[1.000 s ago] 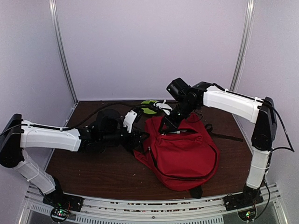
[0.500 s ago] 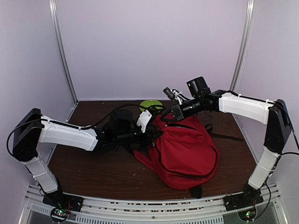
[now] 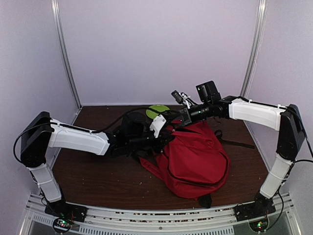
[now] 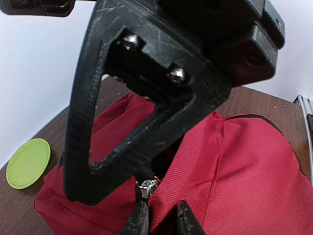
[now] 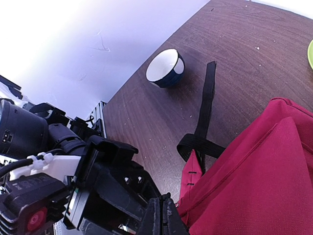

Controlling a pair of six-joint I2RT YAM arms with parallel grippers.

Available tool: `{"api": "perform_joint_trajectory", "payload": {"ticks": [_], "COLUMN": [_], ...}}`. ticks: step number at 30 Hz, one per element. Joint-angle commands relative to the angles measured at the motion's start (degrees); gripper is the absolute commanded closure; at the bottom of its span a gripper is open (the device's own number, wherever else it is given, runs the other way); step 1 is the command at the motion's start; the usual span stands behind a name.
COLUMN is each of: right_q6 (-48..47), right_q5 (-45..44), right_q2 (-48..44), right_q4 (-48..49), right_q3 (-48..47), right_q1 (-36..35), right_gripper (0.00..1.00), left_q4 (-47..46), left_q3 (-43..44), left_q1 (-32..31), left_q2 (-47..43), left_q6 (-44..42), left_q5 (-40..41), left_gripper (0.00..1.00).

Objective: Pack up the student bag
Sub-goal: Hold the lower front pocket of the student bag, then zip the lower front pocket of the student bag.

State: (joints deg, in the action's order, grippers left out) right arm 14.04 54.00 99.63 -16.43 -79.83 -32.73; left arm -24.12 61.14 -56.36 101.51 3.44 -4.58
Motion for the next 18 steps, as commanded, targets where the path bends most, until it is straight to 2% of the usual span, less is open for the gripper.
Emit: {"api": "perform_joint_trajectory", "payload": {"ticks": [1, 4, 12, 18], "right_q6": [0.9, 0.0, 2.2, -0.5], "right_q5": [1.5, -1.0, -6.8, -8.3], "right_q2": [-2.2, -3.0, -9.0, -13.4], "right_q4": [4.7, 3.0, 5.5, 4.0], "right_q3": [-0.1, 1.2, 10.2, 14.4], "right_q1": [0.4, 1.0, 9.0, 13.3], "right_gripper": [1.0, 1.0, 1.0, 1.0], "left_q4": [5.8, 7.8, 13.0, 15.6], "left_q3": [3.5, 3.8, 1.3, -1.7], "left_q1": [-0.1, -0.1, -0.1, -0.1], "left_q2": [1.5, 1.5, -1.3, -3.7], "left_q6": [-1.2, -1.8, -3.4, -3.4], "left_q5": [3.7, 5.1, 9.6, 12.1], "left_gripper": [0.84, 1.0, 1.0, 1.0]}}
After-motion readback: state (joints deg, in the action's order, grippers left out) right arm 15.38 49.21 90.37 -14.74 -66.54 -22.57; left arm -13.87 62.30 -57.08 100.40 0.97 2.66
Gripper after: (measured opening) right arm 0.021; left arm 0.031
